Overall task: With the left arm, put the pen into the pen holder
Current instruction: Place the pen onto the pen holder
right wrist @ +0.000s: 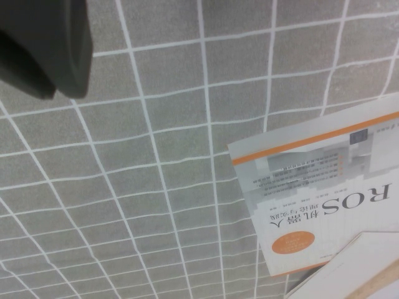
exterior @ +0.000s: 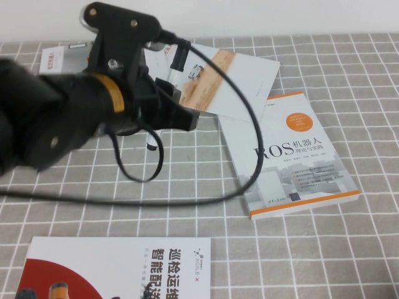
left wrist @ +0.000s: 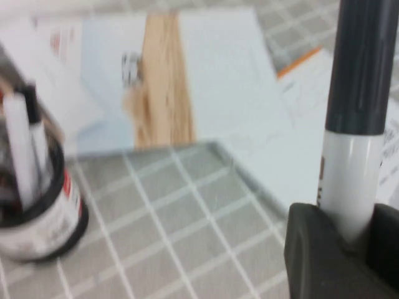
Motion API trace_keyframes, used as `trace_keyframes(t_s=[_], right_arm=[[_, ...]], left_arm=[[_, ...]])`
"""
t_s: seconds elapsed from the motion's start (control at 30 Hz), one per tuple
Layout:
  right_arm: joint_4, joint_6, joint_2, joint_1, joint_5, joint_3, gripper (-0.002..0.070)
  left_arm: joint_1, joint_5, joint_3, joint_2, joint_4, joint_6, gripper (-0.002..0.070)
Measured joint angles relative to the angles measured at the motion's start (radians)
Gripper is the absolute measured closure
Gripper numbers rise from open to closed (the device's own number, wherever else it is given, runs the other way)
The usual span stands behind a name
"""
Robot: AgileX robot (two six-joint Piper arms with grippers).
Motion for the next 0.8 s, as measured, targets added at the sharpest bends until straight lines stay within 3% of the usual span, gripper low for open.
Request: trace_keyframes(t_s=[0.13, 0.47, 0.67, 0.8], right_arm=[[0.000, 0.000, 0.000, 0.000, 0.000, 0.000, 0.0692], [0.000, 0.000, 0.000, 0.000, 0.000, 0.000, 0.0691], [0.000, 0.000, 0.000, 0.000, 0.000, 0.000, 0.0691], [0.000, 0.000, 0.000, 0.000, 0.000, 0.000, 0.0691]], left_arm=[[0.027, -0.189, 0.099, -0.017, 0.034, -0.007, 0.0559], [0.322, -0.611, 0.195, 0.009, 0.047, -0.055, 0.0559], [0.444, -0.918, 0.195, 0.147, 0.053, -0.057, 0.0559], [0.484, -1.000, 0.174, 0.261, 0.055, -0.057, 0.0559]])
